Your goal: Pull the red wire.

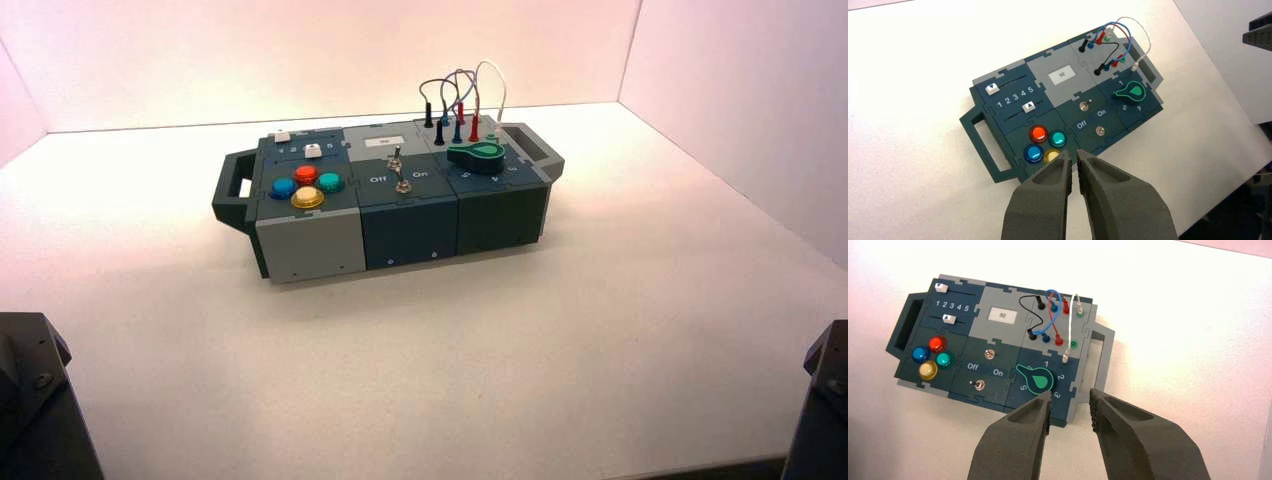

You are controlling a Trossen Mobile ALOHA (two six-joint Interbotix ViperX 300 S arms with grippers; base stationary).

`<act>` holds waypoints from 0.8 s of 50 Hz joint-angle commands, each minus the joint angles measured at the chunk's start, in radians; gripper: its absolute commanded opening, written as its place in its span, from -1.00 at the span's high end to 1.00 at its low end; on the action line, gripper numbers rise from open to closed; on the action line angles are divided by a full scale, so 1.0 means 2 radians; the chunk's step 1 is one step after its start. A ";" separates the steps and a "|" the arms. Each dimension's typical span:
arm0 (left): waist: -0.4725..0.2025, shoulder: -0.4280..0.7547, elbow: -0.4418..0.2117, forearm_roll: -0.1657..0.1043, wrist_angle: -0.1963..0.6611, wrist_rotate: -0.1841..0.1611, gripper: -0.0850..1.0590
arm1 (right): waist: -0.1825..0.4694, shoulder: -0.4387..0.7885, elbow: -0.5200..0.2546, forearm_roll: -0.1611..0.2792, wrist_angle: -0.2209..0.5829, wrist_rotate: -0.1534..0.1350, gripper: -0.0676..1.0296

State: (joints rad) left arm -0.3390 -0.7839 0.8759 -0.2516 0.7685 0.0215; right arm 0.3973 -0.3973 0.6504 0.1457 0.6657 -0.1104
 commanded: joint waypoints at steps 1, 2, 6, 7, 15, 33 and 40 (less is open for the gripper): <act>-0.002 -0.002 -0.007 -0.002 -0.003 -0.002 0.72 | 0.000 -0.005 -0.006 0.002 -0.003 -0.001 0.11; -0.002 -0.002 -0.006 -0.002 -0.003 -0.003 0.72 | 0.000 -0.005 -0.005 0.002 -0.003 -0.001 0.11; -0.002 -0.002 -0.006 -0.002 -0.003 -0.003 0.72 | 0.000 -0.005 -0.006 0.000 -0.003 -0.001 0.11; -0.002 -0.002 -0.006 -0.002 -0.003 -0.004 0.72 | 0.001 -0.005 -0.006 0.000 -0.003 -0.001 0.11; -0.002 0.000 -0.006 -0.003 -0.003 -0.003 0.71 | 0.001 -0.004 -0.008 0.002 -0.002 -0.001 0.11; -0.002 0.001 -0.003 -0.008 -0.002 -0.004 0.72 | 0.040 0.018 -0.027 0.004 0.008 -0.001 0.11; -0.002 0.000 0.002 -0.012 -0.002 -0.004 0.72 | 0.049 0.044 -0.041 0.009 0.012 0.001 0.11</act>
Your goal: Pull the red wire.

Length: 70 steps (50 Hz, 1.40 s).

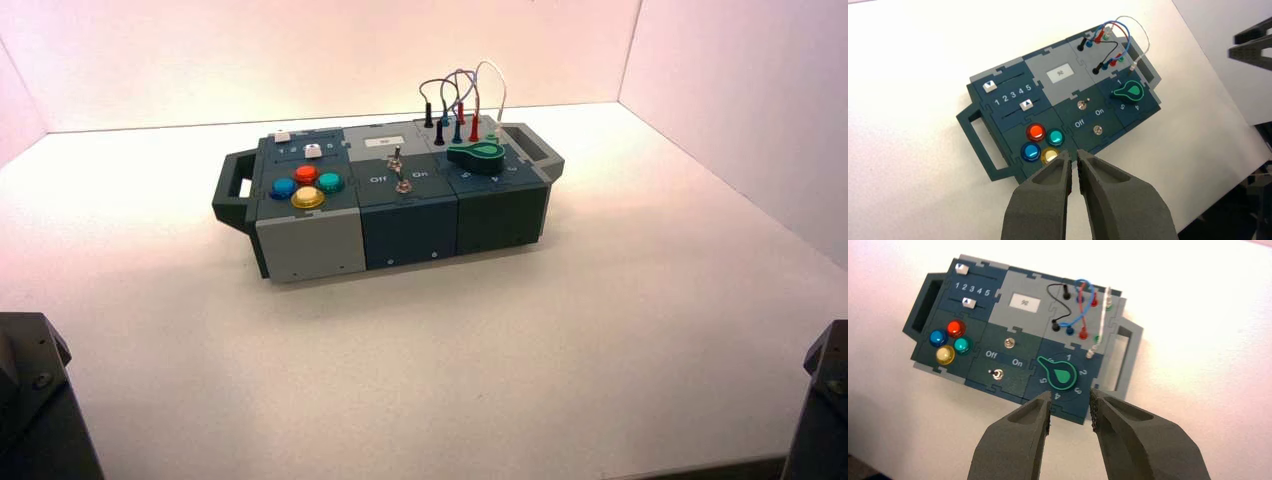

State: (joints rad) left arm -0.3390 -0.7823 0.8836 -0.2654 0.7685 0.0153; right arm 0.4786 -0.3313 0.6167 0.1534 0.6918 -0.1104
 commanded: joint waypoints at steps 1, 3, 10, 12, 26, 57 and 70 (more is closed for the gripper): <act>-0.002 -0.001 -0.002 -0.005 -0.002 -0.001 0.72 | 0.009 0.013 -0.025 0.005 -0.002 0.001 0.11; -0.002 -0.002 -0.001 -0.007 -0.002 0.000 0.72 | 0.010 0.021 -0.029 0.005 -0.002 0.002 0.11; -0.002 -0.002 0.000 -0.007 -0.002 -0.001 0.72 | 0.010 0.050 -0.040 0.007 -0.002 0.003 0.11; -0.002 -0.003 0.001 -0.007 -0.002 0.000 0.72 | 0.010 0.061 -0.044 0.008 -0.002 0.003 0.11; -0.002 -0.005 0.005 -0.014 -0.002 -0.001 0.72 | 0.011 0.131 -0.075 0.009 -0.002 0.002 0.11; -0.002 -0.018 0.008 -0.014 -0.002 0.006 0.72 | 0.001 0.242 -0.149 0.004 -0.005 0.004 0.11; -0.002 -0.017 -0.001 -0.016 -0.002 -0.001 0.72 | -0.012 0.248 -0.148 -0.007 -0.005 0.004 0.11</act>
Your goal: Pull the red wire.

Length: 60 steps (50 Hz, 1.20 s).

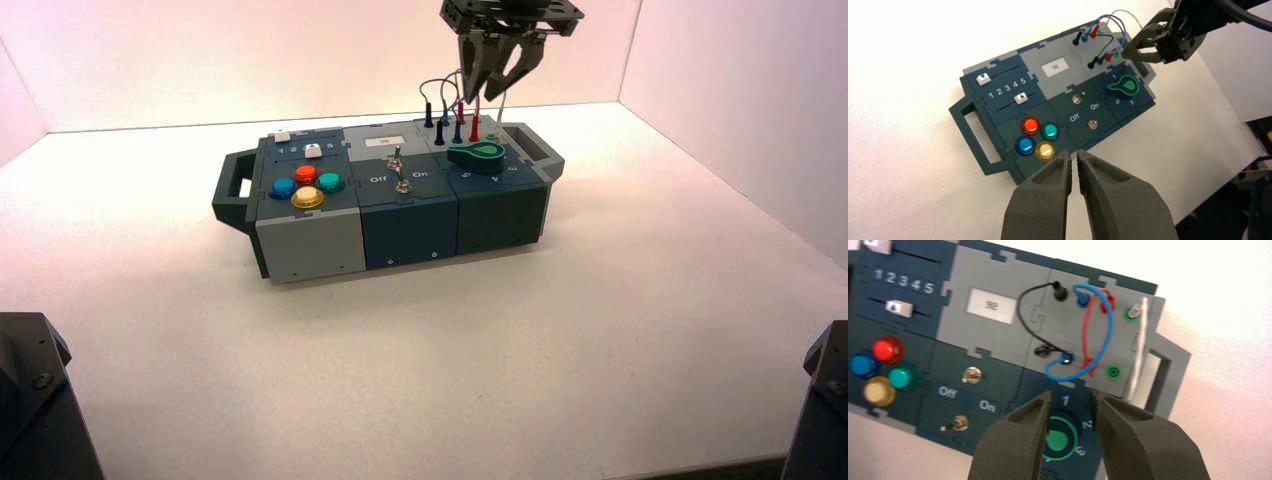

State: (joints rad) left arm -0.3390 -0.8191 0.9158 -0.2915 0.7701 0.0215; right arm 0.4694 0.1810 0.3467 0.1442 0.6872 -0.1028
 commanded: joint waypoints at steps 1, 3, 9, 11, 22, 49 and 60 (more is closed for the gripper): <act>-0.002 0.002 -0.018 -0.003 -0.002 -0.004 0.72 | -0.008 -0.008 -0.013 -0.002 -0.002 0.000 0.11; -0.002 0.002 -0.020 -0.003 -0.002 -0.004 0.72 | -0.009 -0.008 -0.014 -0.004 -0.002 -0.002 0.11; -0.002 0.006 -0.027 -0.003 -0.002 -0.004 0.72 | -0.012 0.003 -0.023 -0.008 0.002 -0.005 0.11; -0.002 0.008 -0.028 -0.003 -0.002 -0.004 0.71 | -0.012 0.008 -0.028 -0.008 0.007 -0.007 0.11; -0.002 0.014 -0.030 -0.003 -0.002 -0.005 0.72 | -0.010 0.031 -0.046 -0.008 0.015 -0.008 0.11; -0.002 0.016 -0.028 -0.004 -0.005 -0.004 0.72 | -0.008 0.063 -0.070 -0.007 0.027 -0.008 0.30; -0.002 0.016 -0.028 -0.003 -0.006 -0.003 0.72 | -0.006 0.069 -0.080 -0.006 0.036 -0.016 0.79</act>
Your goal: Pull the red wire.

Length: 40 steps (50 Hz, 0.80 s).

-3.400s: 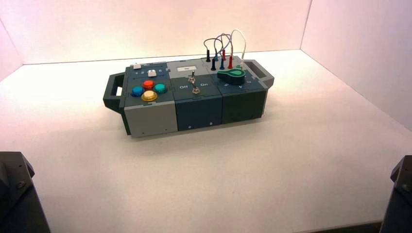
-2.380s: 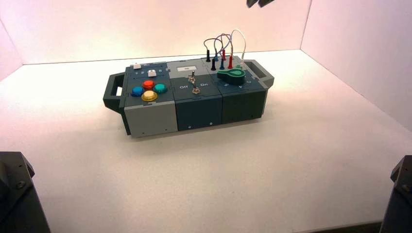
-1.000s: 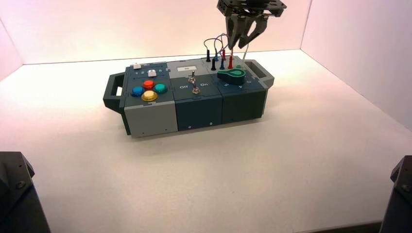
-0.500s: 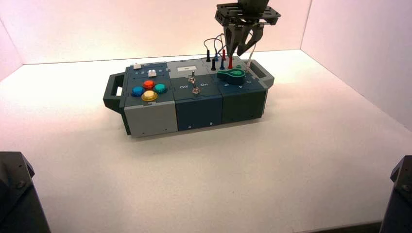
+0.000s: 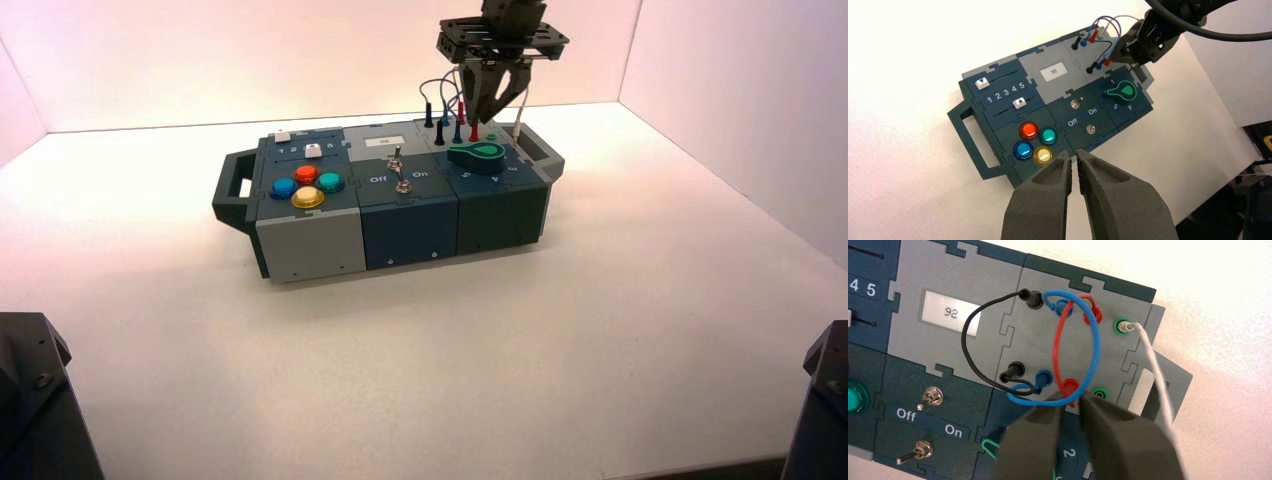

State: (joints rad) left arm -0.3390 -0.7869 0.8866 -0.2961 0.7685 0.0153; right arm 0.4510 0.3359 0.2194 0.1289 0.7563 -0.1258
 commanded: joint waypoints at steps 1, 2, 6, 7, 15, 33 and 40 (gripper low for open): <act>-0.002 0.000 -0.013 -0.002 -0.005 0.000 0.72 | 0.003 -0.008 -0.017 0.002 0.003 -0.005 0.83; -0.002 0.000 -0.013 -0.001 -0.005 0.000 0.71 | 0.003 -0.007 -0.016 0.002 0.004 -0.005 0.87; -0.002 0.000 -0.013 -0.001 -0.006 0.000 0.72 | 0.003 -0.006 -0.015 0.002 0.004 -0.005 0.92; -0.002 0.000 -0.013 -0.001 -0.006 0.000 0.72 | 0.003 -0.006 -0.015 0.002 0.005 -0.005 0.92; -0.002 0.000 -0.012 -0.001 -0.006 0.000 0.72 | 0.003 -0.005 -0.017 0.001 0.005 -0.006 0.92; -0.002 0.000 -0.011 -0.002 -0.006 0.000 0.72 | 0.003 -0.018 -0.018 0.001 0.005 -0.003 0.92; -0.002 0.000 -0.011 -0.001 -0.006 0.002 0.72 | 0.003 -0.033 -0.018 0.000 0.008 0.000 0.92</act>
State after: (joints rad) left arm -0.3390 -0.7869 0.8866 -0.2961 0.7655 0.0153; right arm 0.4525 0.3359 0.2102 0.1273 0.7731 -0.1273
